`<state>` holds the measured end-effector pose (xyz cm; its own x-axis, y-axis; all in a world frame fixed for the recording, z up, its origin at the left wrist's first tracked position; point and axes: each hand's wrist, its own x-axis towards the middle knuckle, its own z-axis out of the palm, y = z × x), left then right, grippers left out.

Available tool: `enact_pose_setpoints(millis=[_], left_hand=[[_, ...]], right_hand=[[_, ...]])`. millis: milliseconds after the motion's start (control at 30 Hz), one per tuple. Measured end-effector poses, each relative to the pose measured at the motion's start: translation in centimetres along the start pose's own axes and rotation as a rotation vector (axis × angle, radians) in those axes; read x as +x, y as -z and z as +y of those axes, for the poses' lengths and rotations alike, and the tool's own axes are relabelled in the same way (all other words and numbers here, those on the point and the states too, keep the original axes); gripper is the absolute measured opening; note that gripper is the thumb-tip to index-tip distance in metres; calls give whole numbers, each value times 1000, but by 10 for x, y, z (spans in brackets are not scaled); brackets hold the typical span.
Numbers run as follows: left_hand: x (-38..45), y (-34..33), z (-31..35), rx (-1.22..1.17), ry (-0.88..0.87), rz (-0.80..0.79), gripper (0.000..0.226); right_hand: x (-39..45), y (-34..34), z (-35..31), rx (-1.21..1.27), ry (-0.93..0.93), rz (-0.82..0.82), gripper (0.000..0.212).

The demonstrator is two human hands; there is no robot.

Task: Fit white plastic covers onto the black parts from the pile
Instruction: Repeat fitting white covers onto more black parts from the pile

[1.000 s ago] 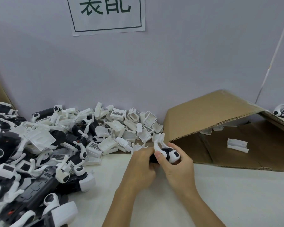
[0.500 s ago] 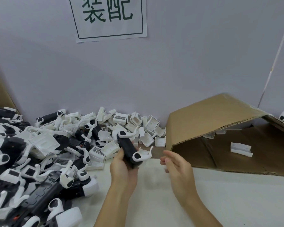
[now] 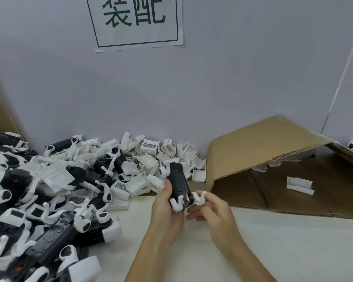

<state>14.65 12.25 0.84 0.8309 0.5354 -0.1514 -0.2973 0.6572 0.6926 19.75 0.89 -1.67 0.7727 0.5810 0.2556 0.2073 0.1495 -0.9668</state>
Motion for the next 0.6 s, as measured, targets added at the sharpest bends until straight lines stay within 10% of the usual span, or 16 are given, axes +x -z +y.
enact_pose_setpoints(millis=[600], left_hand=[[-3, -4, -13, 219, -117, -125, 33]], right_hand=[[5, -1, 1, 59, -124, -17, 29]])
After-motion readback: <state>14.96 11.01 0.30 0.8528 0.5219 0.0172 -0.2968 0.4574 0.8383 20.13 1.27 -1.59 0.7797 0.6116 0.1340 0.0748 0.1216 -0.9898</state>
